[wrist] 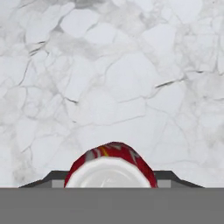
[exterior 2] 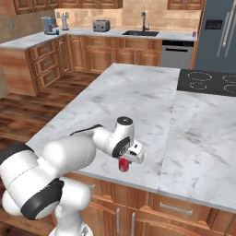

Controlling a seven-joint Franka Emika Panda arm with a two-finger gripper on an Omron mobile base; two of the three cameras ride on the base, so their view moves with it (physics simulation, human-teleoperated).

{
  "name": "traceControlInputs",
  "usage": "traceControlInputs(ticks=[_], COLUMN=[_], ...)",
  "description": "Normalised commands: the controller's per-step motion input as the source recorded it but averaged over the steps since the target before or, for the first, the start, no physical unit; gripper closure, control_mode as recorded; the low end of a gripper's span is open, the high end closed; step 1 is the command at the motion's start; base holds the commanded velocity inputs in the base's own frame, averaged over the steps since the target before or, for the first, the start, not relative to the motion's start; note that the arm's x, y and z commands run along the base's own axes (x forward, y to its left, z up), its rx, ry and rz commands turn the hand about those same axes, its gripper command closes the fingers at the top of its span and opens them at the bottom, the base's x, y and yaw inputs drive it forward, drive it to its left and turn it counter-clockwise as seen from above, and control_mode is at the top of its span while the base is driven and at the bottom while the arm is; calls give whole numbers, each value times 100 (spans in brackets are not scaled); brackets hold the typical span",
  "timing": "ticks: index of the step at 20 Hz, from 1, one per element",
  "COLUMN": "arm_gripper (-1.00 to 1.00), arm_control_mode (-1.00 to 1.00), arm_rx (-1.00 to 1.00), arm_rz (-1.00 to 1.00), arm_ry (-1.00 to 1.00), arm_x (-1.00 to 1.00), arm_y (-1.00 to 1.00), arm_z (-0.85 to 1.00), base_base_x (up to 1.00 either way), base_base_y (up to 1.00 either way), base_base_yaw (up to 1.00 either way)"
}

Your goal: Four empty soda cans are scattered around the kitchen. Gather all the cans and cluster them next to the stove for recycling.

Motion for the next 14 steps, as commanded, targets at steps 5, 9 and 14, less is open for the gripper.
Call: traceControlInputs(ticks=[5, 9, 14], arm_gripper=[100, 100, 100], arm_control_mode=[-100, -100, -100], arm_rx=[5, 1, 0], arm_rz=[0, 0, 0], arm_ry=[0, -3, -2], arm_x=[-35, -42, -50], arm_y=[0, 0, 6], arm_z=[49, 74, 79], base_base_x=[0, 0, 0], base_base_y=[0, 0, 0], base_base_yaw=[0, 0, 0])
